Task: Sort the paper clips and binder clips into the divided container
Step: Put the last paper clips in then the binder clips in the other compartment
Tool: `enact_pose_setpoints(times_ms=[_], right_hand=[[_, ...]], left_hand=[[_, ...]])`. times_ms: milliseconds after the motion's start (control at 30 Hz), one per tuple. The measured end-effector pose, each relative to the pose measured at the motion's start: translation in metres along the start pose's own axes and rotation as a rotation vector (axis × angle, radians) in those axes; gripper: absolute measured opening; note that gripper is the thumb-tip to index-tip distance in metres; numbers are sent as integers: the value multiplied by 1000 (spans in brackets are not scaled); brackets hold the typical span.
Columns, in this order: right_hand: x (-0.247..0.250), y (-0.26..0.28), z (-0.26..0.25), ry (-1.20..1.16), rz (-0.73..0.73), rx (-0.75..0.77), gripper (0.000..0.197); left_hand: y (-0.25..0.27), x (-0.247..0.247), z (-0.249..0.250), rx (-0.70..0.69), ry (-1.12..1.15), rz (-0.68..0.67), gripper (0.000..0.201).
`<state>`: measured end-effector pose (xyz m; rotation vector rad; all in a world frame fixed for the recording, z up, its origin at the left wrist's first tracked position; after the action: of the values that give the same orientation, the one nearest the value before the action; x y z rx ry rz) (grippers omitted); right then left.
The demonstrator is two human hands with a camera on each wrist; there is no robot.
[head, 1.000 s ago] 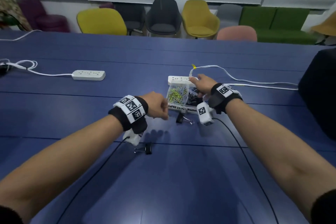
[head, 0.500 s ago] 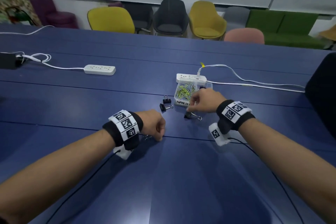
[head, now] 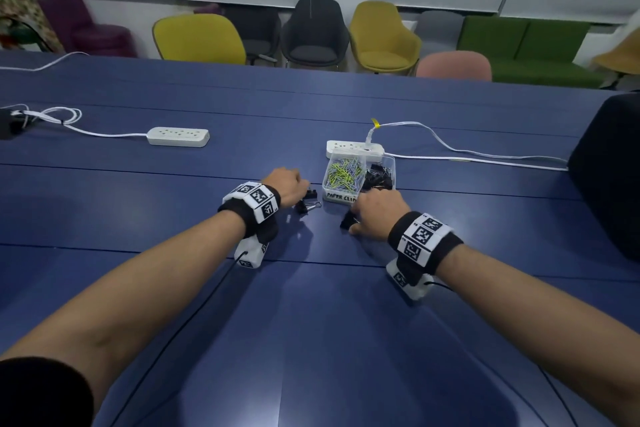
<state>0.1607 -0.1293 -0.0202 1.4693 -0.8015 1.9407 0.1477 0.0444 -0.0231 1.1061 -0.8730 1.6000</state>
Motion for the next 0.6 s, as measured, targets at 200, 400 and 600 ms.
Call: enact_pose_setpoints(times_ms=[200, 400, 600], right_hand=[[-3, 8, -3, -247, -68, -56, 48], [15, -8, 49, -512, -3, -333, 38], [3, -26, 100, -691, 75, -592, 34]], left_hand=[[-5, -21, -3, -58, -73, -59, 61], [-4, -14, -1, -93, -59, -92, 42], [-19, 36, 41, -121, 16, -24, 39]])
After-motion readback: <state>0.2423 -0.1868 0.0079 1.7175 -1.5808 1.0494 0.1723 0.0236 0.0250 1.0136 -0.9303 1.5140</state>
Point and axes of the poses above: each hand's wrist, its own y-axis away from the middle knuckle, its own x-axis out of the back of the hand, z = x × y, the point moved 8 cm from there along -y, towards the middle knuckle, and after that the axes turned 10 degrees about z, right-handed, at the moved point
